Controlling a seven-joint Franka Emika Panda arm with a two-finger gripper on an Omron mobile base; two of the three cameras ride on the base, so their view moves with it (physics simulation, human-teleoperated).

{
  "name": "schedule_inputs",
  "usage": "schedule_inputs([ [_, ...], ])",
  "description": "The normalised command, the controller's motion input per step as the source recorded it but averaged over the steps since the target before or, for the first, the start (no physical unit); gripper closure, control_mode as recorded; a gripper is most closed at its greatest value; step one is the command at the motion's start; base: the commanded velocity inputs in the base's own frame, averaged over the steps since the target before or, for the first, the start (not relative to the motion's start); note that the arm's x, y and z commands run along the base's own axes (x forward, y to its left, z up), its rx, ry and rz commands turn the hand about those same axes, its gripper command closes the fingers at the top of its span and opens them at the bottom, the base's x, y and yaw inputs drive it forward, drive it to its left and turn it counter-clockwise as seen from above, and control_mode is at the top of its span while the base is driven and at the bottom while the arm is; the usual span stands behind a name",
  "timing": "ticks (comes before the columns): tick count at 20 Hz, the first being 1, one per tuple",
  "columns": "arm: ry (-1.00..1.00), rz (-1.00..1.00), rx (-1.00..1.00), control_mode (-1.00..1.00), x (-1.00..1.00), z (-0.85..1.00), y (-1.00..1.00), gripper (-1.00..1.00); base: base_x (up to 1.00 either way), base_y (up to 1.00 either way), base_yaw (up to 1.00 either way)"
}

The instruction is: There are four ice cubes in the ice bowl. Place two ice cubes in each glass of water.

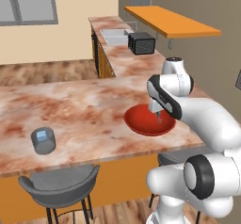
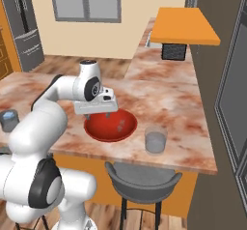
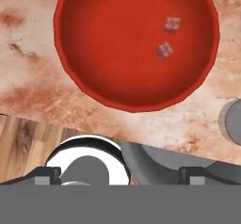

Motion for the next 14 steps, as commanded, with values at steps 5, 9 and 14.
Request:
schedule_inputs([
  [5, 0.0, 0.0, 0.0, 1.0, 0.0, 0.0, 0.0, -1.0, 0.13, 0.0, -0.01],
  [9, 0.0, 0.0, 0.0, 1.0, 0.0, 0.0, 0.0, -1.0, 0.0, 0.0, 0.0],
  [14, 0.0, 0.0, 0.0, 1.0, 0.0, 0.0, 0.0, -1.0, 0.0, 0.0, 0.0],
])
